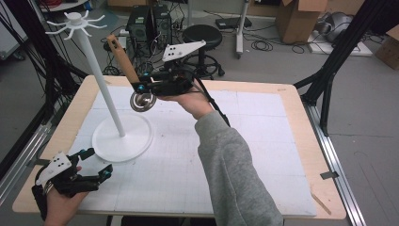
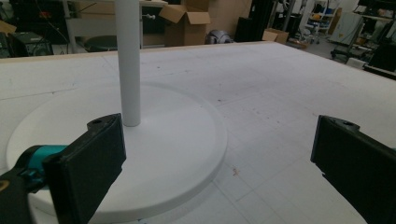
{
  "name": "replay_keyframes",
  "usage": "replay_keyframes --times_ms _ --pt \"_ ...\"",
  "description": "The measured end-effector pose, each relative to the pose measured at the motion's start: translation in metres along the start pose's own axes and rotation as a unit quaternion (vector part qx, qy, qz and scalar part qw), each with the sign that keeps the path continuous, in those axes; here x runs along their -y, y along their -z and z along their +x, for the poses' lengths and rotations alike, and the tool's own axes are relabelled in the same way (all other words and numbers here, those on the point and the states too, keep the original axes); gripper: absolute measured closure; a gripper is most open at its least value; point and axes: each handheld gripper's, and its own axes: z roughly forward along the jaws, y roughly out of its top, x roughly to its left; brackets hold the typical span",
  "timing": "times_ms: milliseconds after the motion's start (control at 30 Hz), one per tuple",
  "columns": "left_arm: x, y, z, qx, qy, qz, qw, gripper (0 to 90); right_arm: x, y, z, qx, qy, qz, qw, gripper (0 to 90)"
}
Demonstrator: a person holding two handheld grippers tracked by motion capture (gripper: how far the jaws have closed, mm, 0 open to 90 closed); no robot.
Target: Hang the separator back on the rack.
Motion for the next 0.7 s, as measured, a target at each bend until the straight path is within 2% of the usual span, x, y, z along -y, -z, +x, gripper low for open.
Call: replay_keyframes --times_ms 433,700 --pt "0.000 -0.001 0.000 0.000 0.001 0.001 1.0000 3.7 -0.006 -0.007 0.001 0.022 -0.007 -0.004 0.9997 72.2" --pt "0.000 0.000 0.000 0.000 0.000 0.000 1.0000 3.7 -0.012 -0.014 0.004 0.022 -0.003 -0.006 0.9997 72.2"
